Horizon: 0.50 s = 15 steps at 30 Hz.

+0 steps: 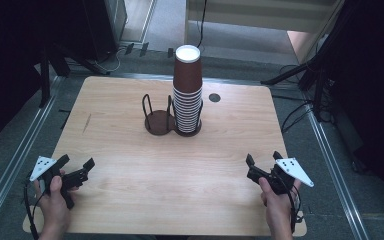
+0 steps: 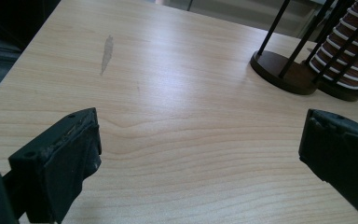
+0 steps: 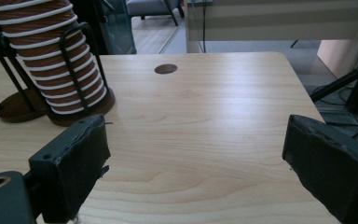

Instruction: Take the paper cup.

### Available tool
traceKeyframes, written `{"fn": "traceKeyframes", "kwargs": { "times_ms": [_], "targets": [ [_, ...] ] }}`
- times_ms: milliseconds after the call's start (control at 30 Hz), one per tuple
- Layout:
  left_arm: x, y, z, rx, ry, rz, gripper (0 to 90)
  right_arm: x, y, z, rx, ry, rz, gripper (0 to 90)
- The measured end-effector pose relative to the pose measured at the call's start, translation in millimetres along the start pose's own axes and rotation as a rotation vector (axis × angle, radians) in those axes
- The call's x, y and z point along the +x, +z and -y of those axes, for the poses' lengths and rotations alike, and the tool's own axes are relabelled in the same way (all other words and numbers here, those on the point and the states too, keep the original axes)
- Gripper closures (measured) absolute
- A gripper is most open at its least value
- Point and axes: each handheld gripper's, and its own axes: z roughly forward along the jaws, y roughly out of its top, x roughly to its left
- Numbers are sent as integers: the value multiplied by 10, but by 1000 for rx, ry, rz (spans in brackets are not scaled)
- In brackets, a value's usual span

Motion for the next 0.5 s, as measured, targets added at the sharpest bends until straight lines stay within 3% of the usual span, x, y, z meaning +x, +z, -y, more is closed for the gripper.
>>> {"fn": "traceKeyframes", "kwargs": {
  "times_ms": [233,500],
  "targets": [
    [0,0,0,0,0,1,0,150,80,-86,-7,-9,-31,68],
    [3,1,-2,5,-1,1,0,367,205,-303,-30,-28,-76,65]
  ]
}}
